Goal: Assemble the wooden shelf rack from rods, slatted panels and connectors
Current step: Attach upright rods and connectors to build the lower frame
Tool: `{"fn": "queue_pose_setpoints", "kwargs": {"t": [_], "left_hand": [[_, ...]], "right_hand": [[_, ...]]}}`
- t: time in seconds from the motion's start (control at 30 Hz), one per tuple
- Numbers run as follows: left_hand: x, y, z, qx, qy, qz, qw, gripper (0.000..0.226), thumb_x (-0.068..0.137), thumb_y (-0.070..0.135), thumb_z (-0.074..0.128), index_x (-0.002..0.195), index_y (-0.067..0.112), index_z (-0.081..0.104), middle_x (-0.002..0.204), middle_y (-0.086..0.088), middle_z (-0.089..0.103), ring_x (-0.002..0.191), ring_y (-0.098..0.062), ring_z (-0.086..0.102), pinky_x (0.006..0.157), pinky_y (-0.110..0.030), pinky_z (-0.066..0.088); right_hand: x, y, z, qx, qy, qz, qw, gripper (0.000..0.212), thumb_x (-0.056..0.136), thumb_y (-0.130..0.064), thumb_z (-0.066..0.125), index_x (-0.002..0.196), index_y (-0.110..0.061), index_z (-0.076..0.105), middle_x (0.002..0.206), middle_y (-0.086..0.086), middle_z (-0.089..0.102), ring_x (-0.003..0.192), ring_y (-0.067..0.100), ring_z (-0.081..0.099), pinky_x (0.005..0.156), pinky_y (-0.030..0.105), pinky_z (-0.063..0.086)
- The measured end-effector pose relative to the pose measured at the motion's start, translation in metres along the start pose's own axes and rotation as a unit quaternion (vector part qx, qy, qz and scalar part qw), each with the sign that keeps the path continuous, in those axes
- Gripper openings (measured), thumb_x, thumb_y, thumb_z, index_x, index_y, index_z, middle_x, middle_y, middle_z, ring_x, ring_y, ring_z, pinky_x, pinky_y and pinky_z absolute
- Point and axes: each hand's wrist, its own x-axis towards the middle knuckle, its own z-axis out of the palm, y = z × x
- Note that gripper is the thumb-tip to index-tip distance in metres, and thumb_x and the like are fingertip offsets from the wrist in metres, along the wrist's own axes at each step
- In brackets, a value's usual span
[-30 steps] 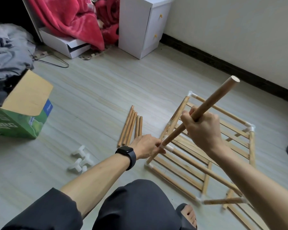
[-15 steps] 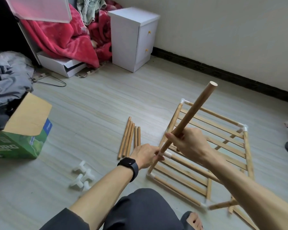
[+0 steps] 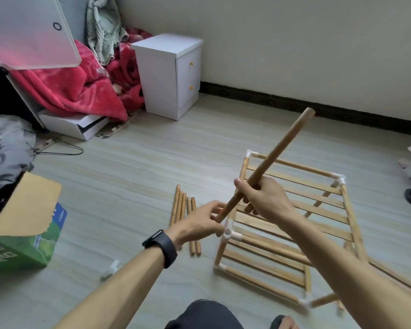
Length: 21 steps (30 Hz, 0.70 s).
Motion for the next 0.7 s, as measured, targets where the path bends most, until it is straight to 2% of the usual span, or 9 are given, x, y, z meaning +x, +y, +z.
{"fn": "queue_pose_setpoints", "kwargs": {"t": [0.07,0.13,0.23,0.27,0.33,0.4,0.47,0.5,0.7], "left_hand": [[-0.006,0.012,-0.010,-0.050,-0.007,0.040,0.998,0.051,0.075,0.037,0.070,0.124,0.039,0.057,0.121,0.012,0.066,0.115,-0.004,0.060,0.093,-0.024,0.050],[-0.010,0.016,-0.008,-0.002,0.055,0.056,0.997,0.020,0.095,0.047,0.057,0.112,0.037,0.061,0.097,0.014,0.071,0.093,-0.001,0.066,0.084,-0.026,0.055],[-0.009,-0.009,-0.006,0.042,0.214,0.036,0.975,0.027,0.108,0.042,0.037,0.103,0.027,0.059,0.079,0.008,0.060,0.071,-0.009,0.058,0.072,-0.039,0.052],[-0.007,-0.022,-0.010,0.034,0.258,0.000,0.965,0.028,0.108,0.040,0.035,0.103,0.024,0.056,0.081,0.005,0.059,0.072,-0.013,0.056,0.071,-0.041,0.050],[-0.001,-0.059,-0.020,0.001,0.325,-0.098,0.941,0.029,0.109,0.040,0.031,0.104,0.020,0.050,0.088,-0.001,0.061,0.076,-0.019,0.058,0.066,-0.038,0.047],[0.003,-0.098,-0.028,-0.011,0.367,-0.192,0.910,0.030,0.110,0.038,0.027,0.106,0.015,0.046,0.096,-0.007,0.061,0.078,-0.019,0.058,0.062,-0.034,0.043],[0.007,-0.137,-0.032,0.032,0.385,-0.264,0.884,0.026,0.110,0.032,0.027,0.104,0.011,0.042,0.105,-0.012,0.060,0.080,-0.021,0.055,0.067,-0.037,0.042],[0.010,-0.155,-0.032,0.059,0.383,-0.289,0.875,0.023,0.110,0.029,0.027,0.104,0.010,0.041,0.109,-0.013,0.059,0.082,-0.023,0.054,0.069,-0.037,0.040],[0.036,-0.213,-0.022,0.111,0.345,-0.365,0.857,0.009,0.108,0.015,0.029,0.109,0.009,0.036,0.125,-0.019,0.051,0.092,-0.031,0.051,0.078,-0.040,0.041]], "right_hand": [[0.007,0.019,0.006,0.093,-0.041,0.073,0.992,0.038,0.094,-0.049,0.066,0.086,-0.013,0.075,0.078,0.003,0.075,0.057,0.012,0.069,0.056,0.026,0.053],[0.016,0.029,0.014,0.140,-0.079,0.087,0.983,0.042,0.091,-0.056,0.066,0.082,-0.017,0.077,0.075,-0.002,0.074,0.057,0.011,0.067,0.054,0.025,0.050],[0.031,0.041,0.031,0.001,-0.072,0.003,0.997,0.056,0.085,-0.076,0.051,0.091,-0.023,0.072,0.080,-0.007,0.075,0.072,0.009,0.071,0.060,0.024,0.051],[0.036,0.049,0.036,-0.081,-0.049,-0.032,0.995,0.063,0.083,-0.081,0.046,0.098,-0.025,0.071,0.090,-0.008,0.075,0.086,0.011,0.070,0.070,0.028,0.052],[0.043,0.068,0.044,-0.231,-0.037,-0.053,0.971,0.074,0.084,-0.082,0.039,0.127,-0.027,0.062,0.132,-0.002,0.062,0.123,0.020,0.054,0.099,0.039,0.048],[0.044,0.089,0.050,-0.314,-0.066,-0.032,0.947,0.084,0.085,-0.084,0.028,0.153,-0.036,0.036,0.164,0.002,0.027,0.149,0.026,0.022,0.120,0.047,0.026],[0.041,0.106,0.060,-0.338,-0.081,-0.030,0.937,0.087,0.081,-0.089,0.009,0.158,-0.048,0.014,0.170,-0.005,-0.005,0.155,0.020,-0.004,0.125,0.046,0.008],[0.039,0.112,0.064,-0.337,-0.071,-0.037,0.938,0.086,0.080,-0.089,0.003,0.157,-0.051,0.010,0.170,-0.008,-0.012,0.155,0.017,-0.010,0.125,0.045,0.004],[0.042,0.124,0.071,-0.318,-0.030,-0.049,0.946,0.079,0.081,-0.084,0.006,0.154,-0.054,0.017,0.170,-0.011,-0.011,0.155,0.013,-0.011,0.124,0.042,0.004]]}}
